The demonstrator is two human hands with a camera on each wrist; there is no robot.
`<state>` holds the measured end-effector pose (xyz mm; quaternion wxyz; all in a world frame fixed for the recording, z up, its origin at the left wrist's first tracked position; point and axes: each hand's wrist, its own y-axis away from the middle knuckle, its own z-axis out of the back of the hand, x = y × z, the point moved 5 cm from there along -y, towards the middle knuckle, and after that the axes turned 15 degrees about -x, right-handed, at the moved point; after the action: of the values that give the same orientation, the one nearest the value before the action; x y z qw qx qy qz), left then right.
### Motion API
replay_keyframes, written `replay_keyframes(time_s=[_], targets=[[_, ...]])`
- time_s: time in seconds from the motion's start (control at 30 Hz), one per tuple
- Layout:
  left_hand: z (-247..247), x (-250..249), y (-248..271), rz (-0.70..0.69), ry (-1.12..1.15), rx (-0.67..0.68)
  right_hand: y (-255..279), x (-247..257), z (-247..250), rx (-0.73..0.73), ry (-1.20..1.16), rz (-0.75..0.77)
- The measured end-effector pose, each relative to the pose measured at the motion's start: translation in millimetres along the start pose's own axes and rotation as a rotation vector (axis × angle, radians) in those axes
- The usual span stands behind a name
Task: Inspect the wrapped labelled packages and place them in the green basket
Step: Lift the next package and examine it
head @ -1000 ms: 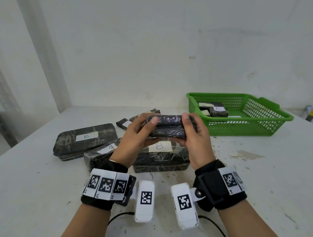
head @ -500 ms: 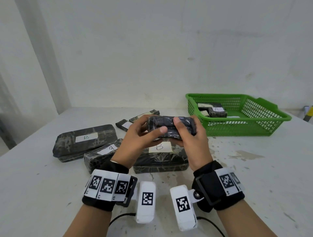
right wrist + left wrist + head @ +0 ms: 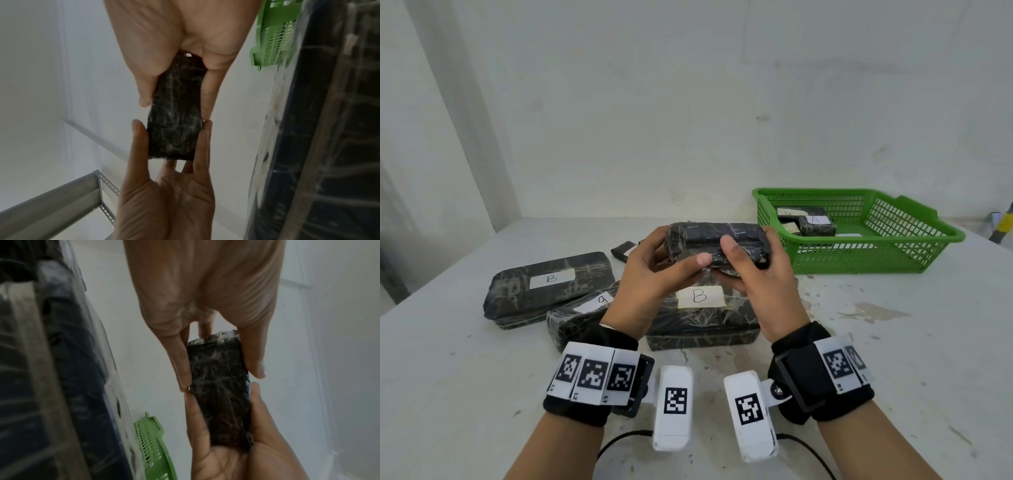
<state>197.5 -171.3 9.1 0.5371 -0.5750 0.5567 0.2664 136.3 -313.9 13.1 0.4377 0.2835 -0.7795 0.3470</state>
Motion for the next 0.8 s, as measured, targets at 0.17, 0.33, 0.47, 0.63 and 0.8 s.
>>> replay_keyframes(time_s=[0.17,0.33,0.47,0.63,0.8], targets=[[-2.3,-2.9,1.1,-0.033,0.015,-0.029,1.8,-1.1,-3.6,0.084,-0.023,-0.021],[1.0,1.0,-1.8,-0.014,0.026,-0.027,1.4,-1.0,-4.6,0.062,-0.018,0.010],[1.4,2.3,-1.9,0.000,0.039,-0.032,1.2,-3.2,-4.5,0.051,-0.022,0.009],[1.7,0.4,-1.9,-0.028,0.020,-0.028,1.6,-5.4,-4.8,0.080,-0.043,-0.012],[0.3,-0.6,-1.4,0.000,0.031,-0.026,-0.7,-4.0,-3.1,0.048,-0.008,0.026]])
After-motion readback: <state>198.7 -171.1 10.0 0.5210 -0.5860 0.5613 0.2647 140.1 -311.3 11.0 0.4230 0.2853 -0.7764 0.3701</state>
